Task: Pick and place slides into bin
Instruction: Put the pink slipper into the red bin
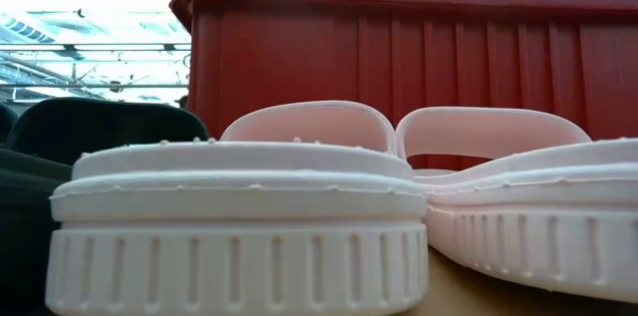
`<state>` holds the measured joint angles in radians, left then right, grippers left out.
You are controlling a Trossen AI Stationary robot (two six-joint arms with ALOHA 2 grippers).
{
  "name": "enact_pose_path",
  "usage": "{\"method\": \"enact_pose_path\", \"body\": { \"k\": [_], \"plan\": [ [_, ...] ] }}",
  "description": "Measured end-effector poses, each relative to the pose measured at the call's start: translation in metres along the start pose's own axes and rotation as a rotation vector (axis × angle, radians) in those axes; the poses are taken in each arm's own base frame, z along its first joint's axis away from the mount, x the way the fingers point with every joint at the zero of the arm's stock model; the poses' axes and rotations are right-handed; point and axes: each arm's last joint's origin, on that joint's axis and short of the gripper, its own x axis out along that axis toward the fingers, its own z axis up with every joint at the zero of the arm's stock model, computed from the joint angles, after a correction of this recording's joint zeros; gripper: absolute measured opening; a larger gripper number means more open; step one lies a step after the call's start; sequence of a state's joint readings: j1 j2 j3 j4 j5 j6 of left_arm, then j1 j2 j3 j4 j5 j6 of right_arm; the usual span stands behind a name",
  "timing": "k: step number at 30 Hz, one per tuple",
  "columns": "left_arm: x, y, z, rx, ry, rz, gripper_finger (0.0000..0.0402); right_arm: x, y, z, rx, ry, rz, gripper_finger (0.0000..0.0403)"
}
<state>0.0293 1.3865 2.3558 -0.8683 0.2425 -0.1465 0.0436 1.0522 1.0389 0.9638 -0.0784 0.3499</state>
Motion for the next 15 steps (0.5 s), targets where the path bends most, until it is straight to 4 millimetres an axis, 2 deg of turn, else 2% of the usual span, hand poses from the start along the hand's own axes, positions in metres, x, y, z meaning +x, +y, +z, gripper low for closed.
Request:
{"method": "enact_pose_path", "body": {
  "k": [6,11,15],
  "plan": [
    [0.006,-0.015,-0.004,-0.011,0.008,0.015,0.0205,0.041,-0.001,-0.021,0.009,0.242,-0.121,0.0183],
    [0.013,-0.030,-0.008,-0.020,0.013,0.018,0.0205,0.075,-0.002,-0.032,0.047,0.275,0.004,0.0183],
    [0.016,-0.043,-0.010,-0.027,0.022,-0.007,0.0205,0.091,0.000,-0.047,0.052,0.330,0.028,0.0183]
  ]
}}
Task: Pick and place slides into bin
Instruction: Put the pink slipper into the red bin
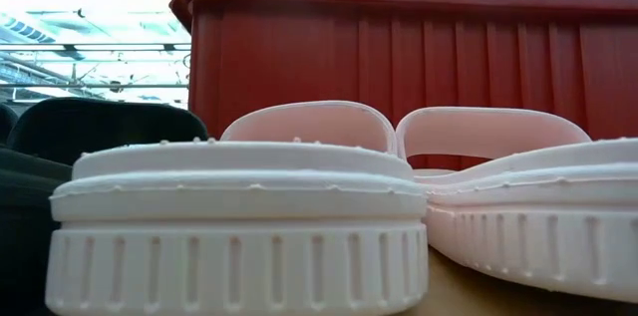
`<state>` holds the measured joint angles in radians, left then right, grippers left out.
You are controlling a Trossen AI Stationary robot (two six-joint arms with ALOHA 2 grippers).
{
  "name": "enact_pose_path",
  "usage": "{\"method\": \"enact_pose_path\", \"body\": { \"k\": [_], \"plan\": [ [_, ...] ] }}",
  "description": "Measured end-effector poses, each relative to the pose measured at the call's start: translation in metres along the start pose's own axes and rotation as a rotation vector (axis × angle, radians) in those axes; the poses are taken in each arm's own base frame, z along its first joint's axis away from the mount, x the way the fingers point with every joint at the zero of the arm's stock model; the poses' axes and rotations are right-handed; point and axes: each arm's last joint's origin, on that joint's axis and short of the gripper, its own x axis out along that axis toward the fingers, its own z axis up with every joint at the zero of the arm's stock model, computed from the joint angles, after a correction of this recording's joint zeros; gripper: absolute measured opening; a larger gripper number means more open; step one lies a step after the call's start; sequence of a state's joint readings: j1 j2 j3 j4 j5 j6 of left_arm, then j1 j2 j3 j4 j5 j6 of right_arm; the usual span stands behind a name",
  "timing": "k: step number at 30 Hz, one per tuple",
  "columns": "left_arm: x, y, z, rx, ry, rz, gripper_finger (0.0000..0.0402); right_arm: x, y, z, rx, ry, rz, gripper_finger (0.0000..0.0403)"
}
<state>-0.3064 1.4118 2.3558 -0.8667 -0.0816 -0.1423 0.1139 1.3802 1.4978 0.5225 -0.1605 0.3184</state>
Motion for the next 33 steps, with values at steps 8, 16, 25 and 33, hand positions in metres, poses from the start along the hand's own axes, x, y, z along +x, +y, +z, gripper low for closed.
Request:
{"method": "enact_pose_path", "body": {
  "k": [8,16,25,33],
  "plan": [
    [-0.003,-0.022,-0.003,-0.002,-0.003,0.024,0.0205,0.033,0.001,-0.037,0.046,0.212,-0.016,0.0183],
    [-0.006,-0.033,-0.004,-0.003,-0.005,0.051,0.0205,0.063,0.000,-0.059,0.063,0.293,0.033,0.0183],
    [-0.009,-0.040,-0.005,-0.008,-0.005,0.058,0.0205,0.077,0.005,-0.096,0.119,0.534,0.059,0.0183],
    [-0.011,-0.044,-0.006,-0.009,-0.004,0.062,0.0205,0.063,0.031,-0.123,0.139,0.802,0.057,0.0183]
  ]
}}
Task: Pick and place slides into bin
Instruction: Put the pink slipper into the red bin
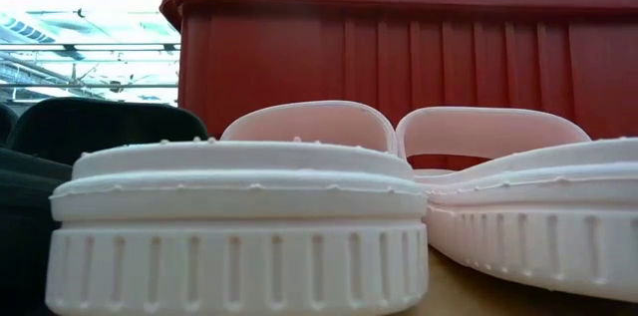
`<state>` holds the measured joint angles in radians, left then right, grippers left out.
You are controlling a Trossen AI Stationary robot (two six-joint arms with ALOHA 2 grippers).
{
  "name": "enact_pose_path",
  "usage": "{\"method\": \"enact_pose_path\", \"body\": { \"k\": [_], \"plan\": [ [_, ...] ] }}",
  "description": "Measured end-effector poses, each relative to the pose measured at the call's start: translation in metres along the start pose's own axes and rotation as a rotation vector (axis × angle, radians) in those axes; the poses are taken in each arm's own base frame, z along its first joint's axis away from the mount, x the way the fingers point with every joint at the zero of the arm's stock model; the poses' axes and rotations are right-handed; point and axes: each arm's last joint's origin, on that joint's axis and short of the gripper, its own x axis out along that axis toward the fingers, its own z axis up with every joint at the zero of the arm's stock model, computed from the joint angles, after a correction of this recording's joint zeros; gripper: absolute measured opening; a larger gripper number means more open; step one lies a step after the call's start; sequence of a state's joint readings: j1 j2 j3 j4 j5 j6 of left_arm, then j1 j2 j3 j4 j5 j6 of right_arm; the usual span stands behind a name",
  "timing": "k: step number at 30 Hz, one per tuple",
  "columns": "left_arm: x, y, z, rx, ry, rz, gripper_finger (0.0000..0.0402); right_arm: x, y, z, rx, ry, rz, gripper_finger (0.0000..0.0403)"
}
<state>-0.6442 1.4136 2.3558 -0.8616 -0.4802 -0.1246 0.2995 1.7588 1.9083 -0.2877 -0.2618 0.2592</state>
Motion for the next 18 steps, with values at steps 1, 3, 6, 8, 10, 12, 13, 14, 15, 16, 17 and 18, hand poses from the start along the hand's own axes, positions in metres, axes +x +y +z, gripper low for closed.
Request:
{"method": "enact_pose_path", "body": {
  "k": [1,3,6,8,10,12,13,14,15,16,17,18],
  "plan": [
    [0.000,0.000,0.000,0.000,0.000,0.004,0.0205,0.001,0.003,-0.003,0.003,0.024,0.000,0.0183],
    [0.000,0.000,0.000,0.000,-0.001,0.014,0.0205,0.001,0.007,-0.009,0.010,0.074,-0.018,0.0183],
    [0.000,0.000,0.000,-0.001,-0.002,0.015,0.0205,0.002,0.010,-0.018,0.016,0.148,-0.039,0.0183],
    [0.000,0.000,0.000,-0.001,-0.001,0.016,0.0205,0.002,0.013,-0.023,0.016,0.183,-0.078,0.0183],
    [0.000,0.000,0.000,-0.008,-0.001,0.016,0.0205,0.002,0.016,-0.028,0.008,0.219,-0.096,0.0183],
    [0.000,0.000,0.000,-0.009,-0.001,0.016,0.0205,0.002,0.019,-0.033,-0.001,0.256,-0.134,0.0183],
    [0.000,0.000,0.000,-0.009,-0.001,0.016,0.0205,0.002,0.021,-0.036,-0.009,0.278,-0.152,0.0183],
    [0.000,0.000,0.000,-0.008,0.000,0.016,0.0205,0.001,0.023,-0.039,-0.017,0.299,-0.174,0.0183],
    [0.000,0.000,-0.001,-0.007,0.002,0.016,0.0205,0.001,0.024,-0.041,-0.024,0.320,-0.195,0.0183],
    [0.000,0.000,-0.001,-0.003,0.005,0.017,0.0205,0.001,0.025,-0.044,-0.031,0.341,-0.216,0.0183],
    [0.000,0.000,-0.001,0.000,0.007,0.017,0.0205,0.000,0.027,-0.047,-0.034,0.361,-0.233,0.0183],
    [0.000,0.000,-0.001,0.005,0.007,0.017,0.0205,-0.001,0.029,-0.049,-0.032,0.380,-0.247,0.0183]
  ]
}}
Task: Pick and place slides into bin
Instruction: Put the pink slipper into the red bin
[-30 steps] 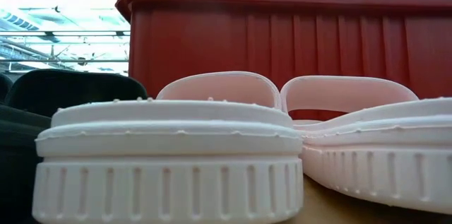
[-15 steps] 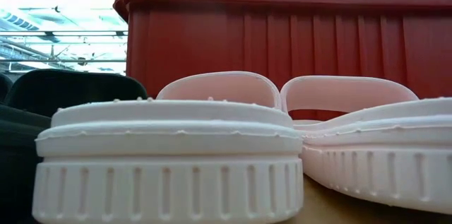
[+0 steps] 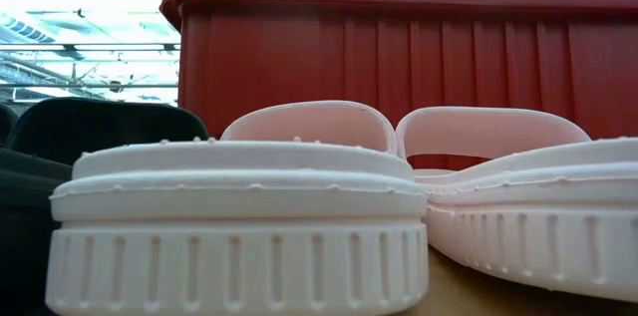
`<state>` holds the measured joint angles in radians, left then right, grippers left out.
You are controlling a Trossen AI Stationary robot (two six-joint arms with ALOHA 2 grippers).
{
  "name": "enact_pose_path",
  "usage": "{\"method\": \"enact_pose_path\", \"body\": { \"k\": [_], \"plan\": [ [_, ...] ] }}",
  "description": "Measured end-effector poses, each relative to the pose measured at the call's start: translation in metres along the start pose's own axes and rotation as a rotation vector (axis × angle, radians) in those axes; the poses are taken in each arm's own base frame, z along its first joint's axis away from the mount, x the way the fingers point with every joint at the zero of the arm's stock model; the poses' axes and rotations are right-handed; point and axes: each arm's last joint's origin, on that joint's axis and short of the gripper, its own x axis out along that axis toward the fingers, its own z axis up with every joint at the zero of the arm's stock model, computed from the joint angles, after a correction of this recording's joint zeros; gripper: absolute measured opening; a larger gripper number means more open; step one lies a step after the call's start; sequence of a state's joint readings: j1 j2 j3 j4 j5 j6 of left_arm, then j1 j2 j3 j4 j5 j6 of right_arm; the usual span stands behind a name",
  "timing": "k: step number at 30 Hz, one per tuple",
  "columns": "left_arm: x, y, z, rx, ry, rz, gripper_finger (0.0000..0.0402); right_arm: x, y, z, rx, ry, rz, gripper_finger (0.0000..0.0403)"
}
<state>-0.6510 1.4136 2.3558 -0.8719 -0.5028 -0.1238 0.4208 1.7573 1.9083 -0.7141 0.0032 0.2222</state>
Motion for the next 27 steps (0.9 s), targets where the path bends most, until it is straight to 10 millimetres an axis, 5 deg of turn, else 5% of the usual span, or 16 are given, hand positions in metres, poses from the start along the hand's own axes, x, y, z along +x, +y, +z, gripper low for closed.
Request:
{"method": "enact_pose_path", "body": {
  "k": [8,14,20,27],
  "plan": [
    [0.000,0.000,-0.001,0.041,0.008,-0.003,0.0205,0.007,0.015,-0.017,0.036,0.114,-0.049,0.0183],
    [-0.003,0.002,-0.004,0.027,0.050,-0.012,0.0205,0.030,0.023,-0.031,0.042,0.204,-0.079,0.0183],
    [-0.006,-0.001,-0.011,0.009,0.115,-0.048,0.0205,0.057,0.021,-0.046,0.023,0.290,-0.162,0.0183],
    [-0.011,-0.004,-0.012,0.014,0.134,-0.077,0.0205,0.066,0.018,-0.058,0.001,0.376,-0.232,0.0183]
  ]
}}
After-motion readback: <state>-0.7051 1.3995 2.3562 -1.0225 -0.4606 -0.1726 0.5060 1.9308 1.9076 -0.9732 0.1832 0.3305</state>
